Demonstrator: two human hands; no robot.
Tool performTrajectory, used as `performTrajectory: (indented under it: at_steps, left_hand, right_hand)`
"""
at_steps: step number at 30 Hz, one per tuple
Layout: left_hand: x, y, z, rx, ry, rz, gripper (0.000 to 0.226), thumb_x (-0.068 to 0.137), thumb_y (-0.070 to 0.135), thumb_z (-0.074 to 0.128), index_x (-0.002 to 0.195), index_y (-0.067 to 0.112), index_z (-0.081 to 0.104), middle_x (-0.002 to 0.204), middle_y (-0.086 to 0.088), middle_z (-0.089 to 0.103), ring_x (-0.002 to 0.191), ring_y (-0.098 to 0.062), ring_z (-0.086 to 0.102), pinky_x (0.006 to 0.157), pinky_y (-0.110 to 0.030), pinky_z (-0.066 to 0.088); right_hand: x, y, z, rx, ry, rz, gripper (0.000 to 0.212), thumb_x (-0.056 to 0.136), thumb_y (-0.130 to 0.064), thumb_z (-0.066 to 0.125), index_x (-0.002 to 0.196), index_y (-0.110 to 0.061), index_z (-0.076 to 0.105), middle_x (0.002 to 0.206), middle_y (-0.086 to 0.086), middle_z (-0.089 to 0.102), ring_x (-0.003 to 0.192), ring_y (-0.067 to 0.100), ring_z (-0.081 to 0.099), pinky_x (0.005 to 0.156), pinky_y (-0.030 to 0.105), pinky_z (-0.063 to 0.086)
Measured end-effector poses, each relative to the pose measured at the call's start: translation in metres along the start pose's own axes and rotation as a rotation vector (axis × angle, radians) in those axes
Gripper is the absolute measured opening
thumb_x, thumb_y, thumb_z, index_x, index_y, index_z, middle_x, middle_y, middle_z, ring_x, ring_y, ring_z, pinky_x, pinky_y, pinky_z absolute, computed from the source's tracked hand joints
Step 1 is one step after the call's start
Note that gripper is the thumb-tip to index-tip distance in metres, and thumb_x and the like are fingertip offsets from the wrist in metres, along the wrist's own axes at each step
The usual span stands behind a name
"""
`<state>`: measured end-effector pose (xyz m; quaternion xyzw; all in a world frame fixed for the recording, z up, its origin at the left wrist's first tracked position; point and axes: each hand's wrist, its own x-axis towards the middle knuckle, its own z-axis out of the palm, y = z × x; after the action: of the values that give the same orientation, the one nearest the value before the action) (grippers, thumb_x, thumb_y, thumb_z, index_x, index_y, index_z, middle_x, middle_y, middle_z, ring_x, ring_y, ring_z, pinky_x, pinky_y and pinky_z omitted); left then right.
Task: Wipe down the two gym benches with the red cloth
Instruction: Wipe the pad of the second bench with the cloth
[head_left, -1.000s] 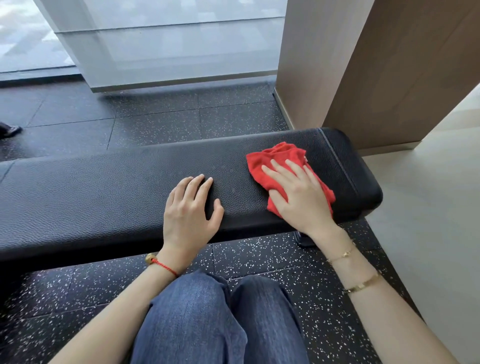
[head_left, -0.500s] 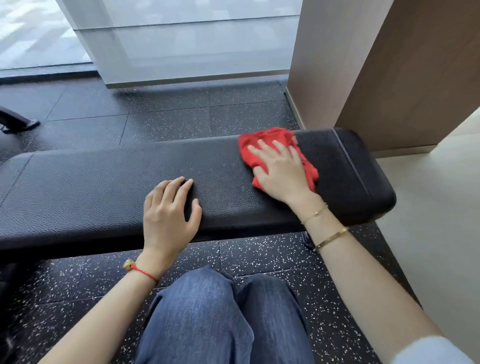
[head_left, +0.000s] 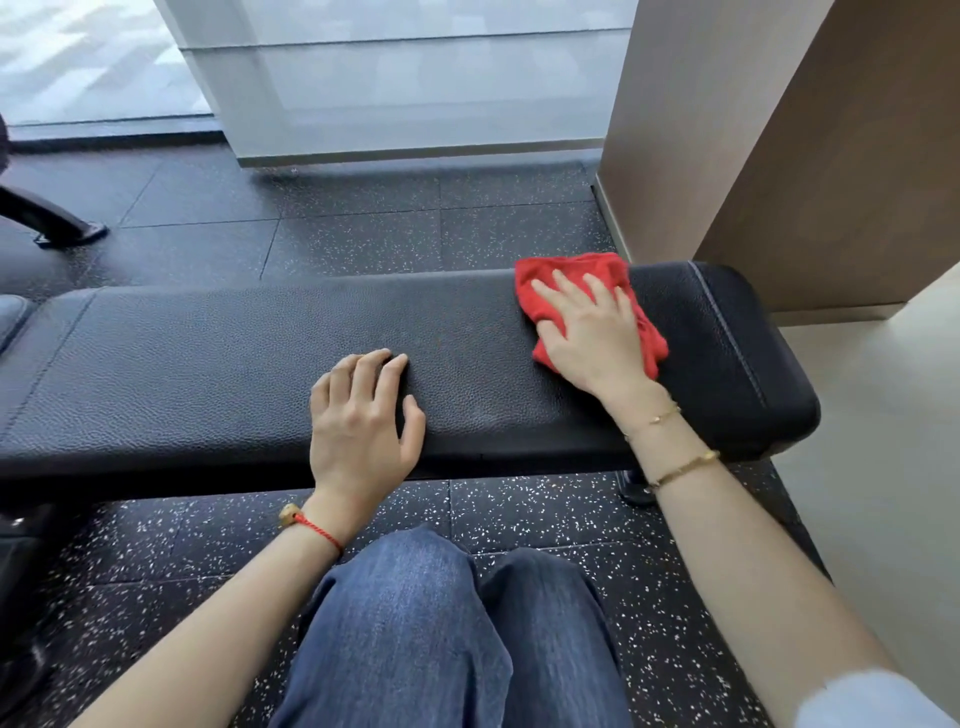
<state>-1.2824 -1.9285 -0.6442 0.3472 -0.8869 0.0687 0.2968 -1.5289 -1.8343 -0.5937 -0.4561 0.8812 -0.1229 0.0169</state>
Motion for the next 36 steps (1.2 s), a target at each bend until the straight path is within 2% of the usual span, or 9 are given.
performTrajectory:
  at_steps: [5,9,12,15,18,23,26,32,36]
  left_hand:
    - [0.001,0.0,-0.003,0.0,-0.027,-0.01,0.042,0.089,0.03,0.047,0.124,0.011,0.063,0.126,-0.007,0.062,0.118,-0.034,0.055,0.103,-0.048,0.041]
    - [0.002,-0.001,-0.004,-0.014,-0.045,-0.013,0.042,0.09,0.03,0.048,0.125,0.012,0.062,0.128,-0.006,0.062,0.118,-0.033,0.054,0.103,-0.047,0.04]
    - [0.001,-0.002,-0.003,-0.028,-0.04,-0.015,0.042,0.09,0.03,0.048,0.125,0.013,0.063,0.127,-0.005,0.062,0.119,-0.032,0.054,0.104,-0.046,0.04]
    - [0.0,-0.002,-0.002,-0.02,-0.033,-0.011,0.042,0.091,0.03,0.047,0.124,0.012,0.063,0.127,-0.005,0.062,0.119,-0.033,0.054,0.104,-0.046,0.039]
    - [0.0,-0.001,-0.001,-0.012,-0.034,-0.016,0.041,0.091,0.03,0.047,0.125,0.012,0.063,0.127,-0.005,0.062,0.119,-0.033,0.055,0.104,-0.046,0.039]
    - [-0.002,-0.003,-0.001,-0.035,-0.034,-0.019,0.041,0.092,0.03,0.046,0.126,0.013,0.062,0.128,-0.004,0.062,0.119,-0.032,0.054,0.105,-0.046,0.039]
    - [-0.002,-0.003,-0.003,-0.057,-0.038,-0.017,0.042,0.092,0.029,0.046,0.127,0.013,0.062,0.129,-0.005,0.062,0.121,-0.032,0.054,0.106,-0.045,0.039]
    - [-0.002,-0.002,-0.005,-0.061,-0.045,-0.018,0.043,0.092,0.028,0.047,0.128,0.011,0.062,0.13,-0.006,0.062,0.121,-0.033,0.054,0.106,-0.046,0.04]
    - [-0.002,-0.001,-0.004,-0.048,-0.029,-0.016,0.042,0.091,0.027,0.047,0.126,0.01,0.063,0.128,-0.007,0.063,0.12,-0.033,0.054,0.105,-0.047,0.04]
  right_hand:
    - [-0.026,-0.076,0.018,0.035,-0.074,-0.321,0.054,0.092,-0.039,0.046,0.145,-0.042,0.038,0.156,-0.014,0.032,0.145,0.021,0.024,0.12,0.043,0.009]
    - [-0.055,-0.056,0.013,0.104,-0.079,-0.374,0.053,0.091,-0.039,0.047,0.144,-0.043,0.039,0.155,-0.017,0.032,0.146,0.016,0.023,0.121,0.041,0.01]
    - [-0.059,-0.012,0.002,0.092,-0.02,-0.267,0.053,0.089,-0.039,0.045,0.142,-0.041,0.042,0.154,-0.015,0.036,0.143,0.017,0.028,0.12,0.042,0.015]
    - [-0.048,0.041,-0.009,0.026,0.088,-0.035,0.05,0.091,-0.034,0.049,0.142,-0.035,0.047,0.152,-0.007,0.041,0.14,0.024,0.034,0.117,0.045,0.022]
    - [-0.033,0.052,-0.013,-0.001,0.123,0.134,0.05,0.093,-0.032,0.05,0.143,-0.033,0.046,0.153,-0.004,0.04,0.141,0.026,0.032,0.117,0.044,0.021]
    - [-0.071,-0.001,0.003,0.003,0.048,-0.039,0.054,0.092,-0.039,0.042,0.145,-0.037,0.04,0.155,-0.01,0.035,0.143,0.022,0.027,0.119,0.045,0.016]
    - [-0.108,0.001,0.006,0.027,0.08,-0.1,0.055,0.089,-0.041,0.04,0.144,-0.038,0.04,0.153,-0.014,0.038,0.142,0.019,0.029,0.12,0.044,0.017]
    - [-0.107,0.066,-0.012,0.024,0.291,0.232,0.054,0.087,-0.035,0.041,0.139,-0.028,0.052,0.148,0.001,0.047,0.137,0.029,0.038,0.115,0.048,0.026]
    - [-0.065,0.09,-0.019,-0.009,0.248,0.398,0.05,0.093,-0.033,0.043,0.142,-0.029,0.048,0.153,0.001,0.041,0.139,0.03,0.032,0.116,0.047,0.021]
